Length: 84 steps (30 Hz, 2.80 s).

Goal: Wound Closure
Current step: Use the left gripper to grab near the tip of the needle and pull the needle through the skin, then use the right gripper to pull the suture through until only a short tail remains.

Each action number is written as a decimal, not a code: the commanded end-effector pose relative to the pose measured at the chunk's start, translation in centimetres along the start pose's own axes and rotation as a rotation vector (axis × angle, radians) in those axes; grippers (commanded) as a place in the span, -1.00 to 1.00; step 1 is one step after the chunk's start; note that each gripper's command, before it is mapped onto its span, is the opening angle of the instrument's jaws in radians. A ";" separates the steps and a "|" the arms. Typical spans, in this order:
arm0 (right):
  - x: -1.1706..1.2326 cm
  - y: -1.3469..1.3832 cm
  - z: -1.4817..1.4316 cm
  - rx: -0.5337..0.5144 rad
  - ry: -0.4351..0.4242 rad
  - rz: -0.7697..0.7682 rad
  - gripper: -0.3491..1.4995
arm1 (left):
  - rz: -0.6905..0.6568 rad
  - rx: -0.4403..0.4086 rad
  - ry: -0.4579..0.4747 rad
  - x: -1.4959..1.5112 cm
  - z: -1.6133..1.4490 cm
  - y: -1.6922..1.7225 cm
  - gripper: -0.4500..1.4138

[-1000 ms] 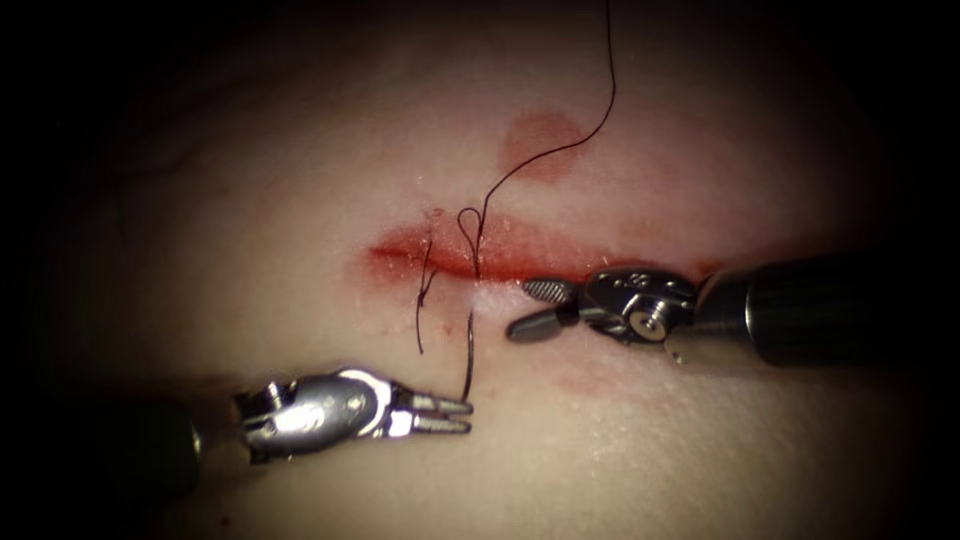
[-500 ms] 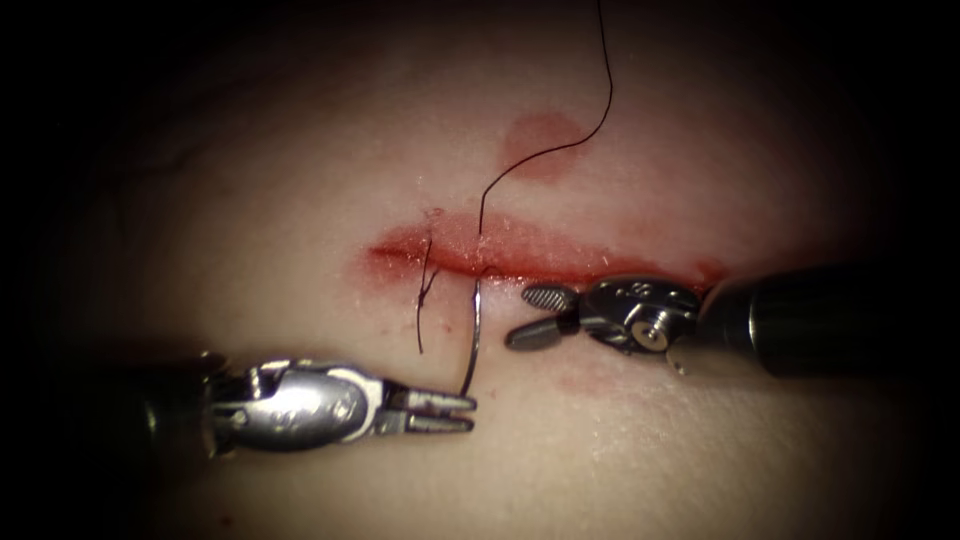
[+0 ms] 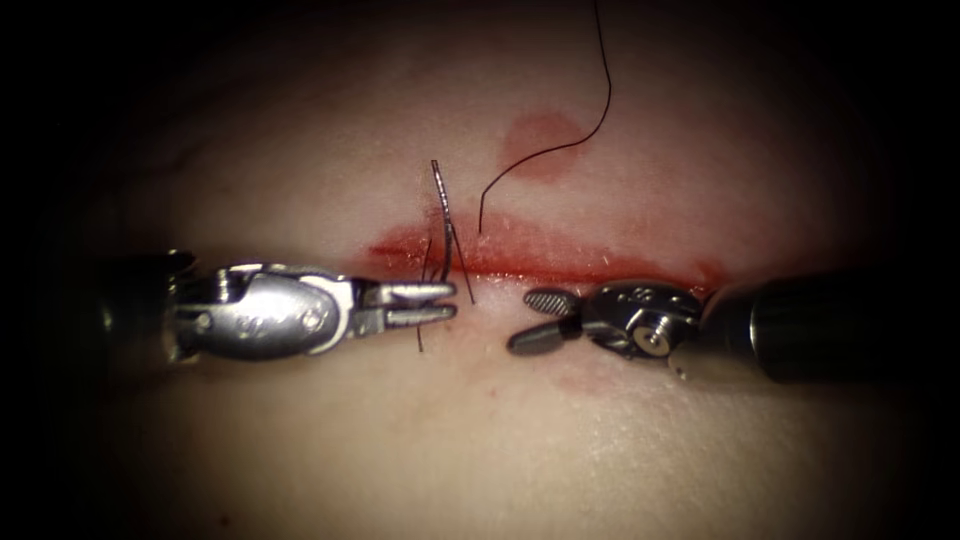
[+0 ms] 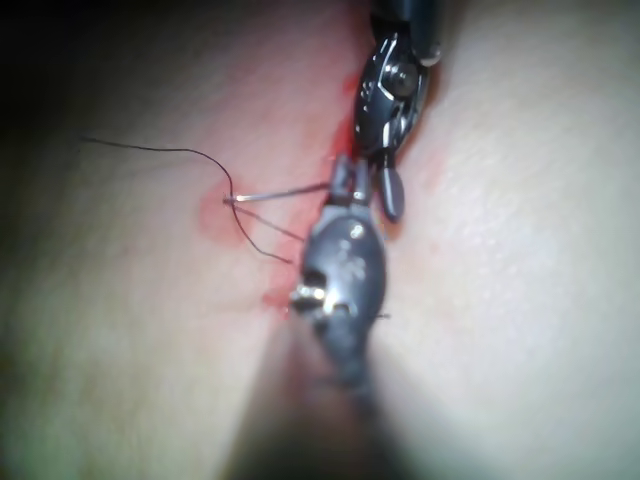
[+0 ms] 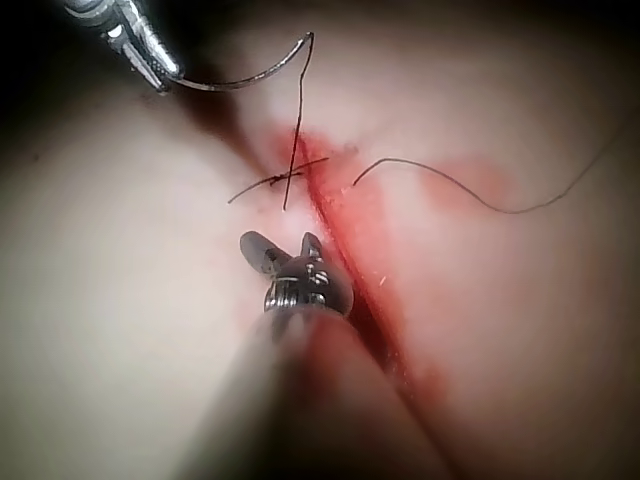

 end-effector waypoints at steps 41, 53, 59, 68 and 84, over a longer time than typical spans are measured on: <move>0.38 -0.02 -0.18 0.158 0.081 0.142 0.76 | 0.149 -0.027 -0.140 -0.41 0.36 0.75 -0.89; 0.43 -0.07 -0.14 0.178 0.115 0.144 0.76 | 0.185 -0.017 -0.137 -0.19 0.24 0.58 -0.89; 0.35 -0.06 -0.17 0.160 0.118 0.139 0.74 | 0.164 0.015 -0.104 0.04 0.00 0.08 -0.89; 0.31 -0.14 0.06 0.041 0.033 -0.027 0.74 | 0.125 0.100 -0.074 0.40 -0.49 -0.85 -0.89; 0.37 -0.05 0.51 -0.150 0.013 -0.198 0.63 | 0.157 0.110 -0.085 0.28 -0.55 -0.55 -0.89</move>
